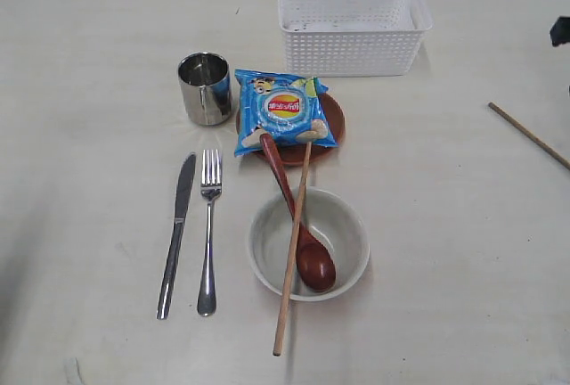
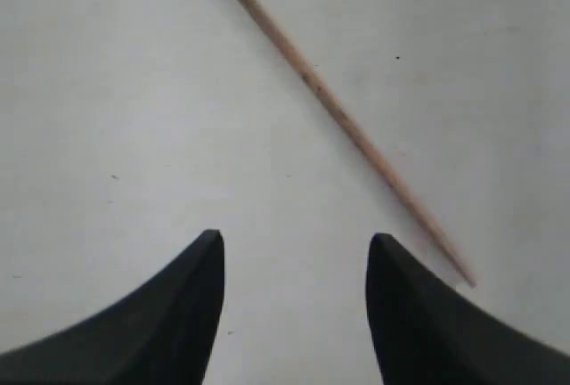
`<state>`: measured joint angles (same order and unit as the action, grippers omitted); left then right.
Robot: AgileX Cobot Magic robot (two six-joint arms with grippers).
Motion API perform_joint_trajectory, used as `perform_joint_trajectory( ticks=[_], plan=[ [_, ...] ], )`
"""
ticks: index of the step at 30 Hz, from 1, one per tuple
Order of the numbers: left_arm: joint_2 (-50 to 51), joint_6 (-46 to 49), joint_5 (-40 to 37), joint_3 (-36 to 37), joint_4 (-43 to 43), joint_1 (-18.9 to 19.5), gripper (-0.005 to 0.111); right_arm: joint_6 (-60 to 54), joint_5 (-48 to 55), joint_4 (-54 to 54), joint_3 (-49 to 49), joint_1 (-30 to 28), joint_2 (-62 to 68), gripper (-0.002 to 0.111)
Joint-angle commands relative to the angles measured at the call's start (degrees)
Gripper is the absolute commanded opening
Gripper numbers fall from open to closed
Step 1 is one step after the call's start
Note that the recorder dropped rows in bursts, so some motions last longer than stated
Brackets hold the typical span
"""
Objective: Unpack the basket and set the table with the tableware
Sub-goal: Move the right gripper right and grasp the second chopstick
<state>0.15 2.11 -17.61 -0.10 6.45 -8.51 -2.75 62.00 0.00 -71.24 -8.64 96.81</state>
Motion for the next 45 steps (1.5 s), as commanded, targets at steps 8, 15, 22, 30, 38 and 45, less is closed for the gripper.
perform_joint_trajectory(
  ticks=[8, 15, 22, 30, 38, 45],
  plan=[
    [-0.2, -0.2, 0.5, 0.1, -0.7, 0.3, 0.0, -19.7, -10.7, -8.9, -2.0, 2.2, 16.5, 0.048],
    [-0.2, -0.2, 0.5, 0.1, -0.7, 0.3, 0.0, -19.3, -14.9, -11.9, -2.0, 3.1, 19.8, 0.048],
    [-0.2, -0.2, 0.5, 0.1, -0.7, 0.3, 0.0, -19.5, -16.7, -12.3, -2.0, 3.1, 22.2, 0.048],
    [-0.2, -0.2, 0.5, 0.1, -0.7, 0.3, 0.0, -19.5, -17.1, -12.3, -2.0, 3.1, 25.4, 0.025],
    [-0.2, -0.2, 0.5, 0.1, -0.7, 0.3, 0.0, -19.5, -16.5, -8.6, -2.0, 3.1, 26.5, -0.001],
    [-0.2, -0.2, 0.5, 0.1, -0.7, 0.3, 0.0, -18.8, -13.9, -0.9, -2.0, 3.1, 23.4, -0.001]
  ],
)
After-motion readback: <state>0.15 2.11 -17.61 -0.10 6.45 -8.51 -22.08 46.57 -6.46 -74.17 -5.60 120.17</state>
